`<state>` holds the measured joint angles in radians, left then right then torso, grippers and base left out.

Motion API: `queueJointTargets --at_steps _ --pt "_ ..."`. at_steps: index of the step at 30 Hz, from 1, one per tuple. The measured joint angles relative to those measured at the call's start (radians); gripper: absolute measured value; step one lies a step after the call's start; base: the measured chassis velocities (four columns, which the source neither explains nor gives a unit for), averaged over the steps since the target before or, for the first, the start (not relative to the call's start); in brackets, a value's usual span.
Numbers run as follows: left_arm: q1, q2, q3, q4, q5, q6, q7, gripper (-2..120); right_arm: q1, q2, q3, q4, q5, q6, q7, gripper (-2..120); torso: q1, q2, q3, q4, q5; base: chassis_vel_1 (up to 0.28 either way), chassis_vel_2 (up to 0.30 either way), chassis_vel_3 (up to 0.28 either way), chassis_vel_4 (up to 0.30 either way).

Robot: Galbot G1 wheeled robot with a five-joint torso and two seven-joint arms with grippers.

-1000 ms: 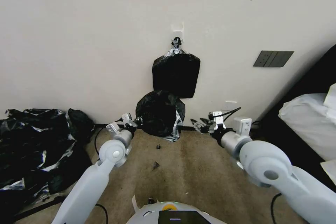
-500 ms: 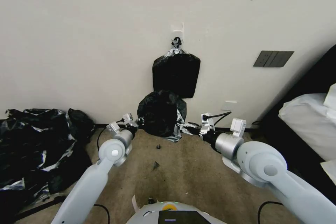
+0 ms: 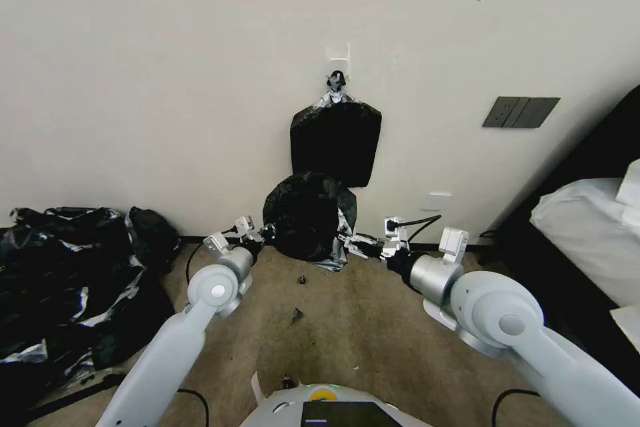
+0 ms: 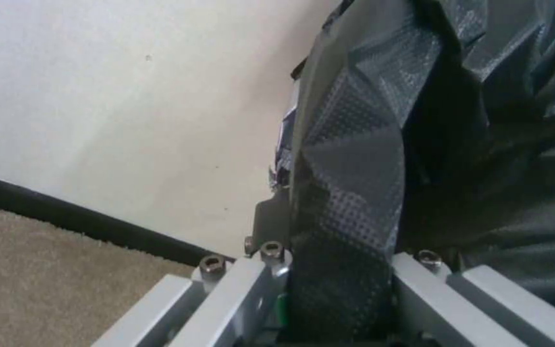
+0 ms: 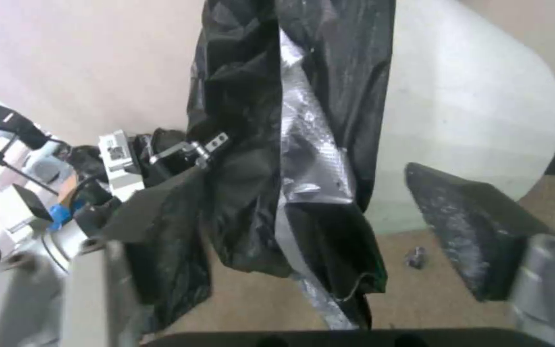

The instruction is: Place a trash bag onto the trash bin.

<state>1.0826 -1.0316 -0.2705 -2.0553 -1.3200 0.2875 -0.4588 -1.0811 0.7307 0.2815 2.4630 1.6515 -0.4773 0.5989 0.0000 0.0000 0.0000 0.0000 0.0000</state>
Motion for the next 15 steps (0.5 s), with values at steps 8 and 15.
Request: queueJointTargets --at_steps 8,15 --pt "0.001 -0.003 -0.001 0.0 -0.001 0.001 0.0 1 0.001 -0.002 -0.02 0.002 -0.011 0.013 0.0 48 0.0 0.0 0.0 0.0 0.0001 0.0 0.0 0.0 0.0" --pt "0.001 -0.001 -0.004 0.003 -0.004 0.002 0.0 1 0.002 -0.008 -0.02 0.017 -0.013 0.033 0.003 25 0.0 0.0 0.0 0.0 0.0 0.0 0.0 0.0 0.0"
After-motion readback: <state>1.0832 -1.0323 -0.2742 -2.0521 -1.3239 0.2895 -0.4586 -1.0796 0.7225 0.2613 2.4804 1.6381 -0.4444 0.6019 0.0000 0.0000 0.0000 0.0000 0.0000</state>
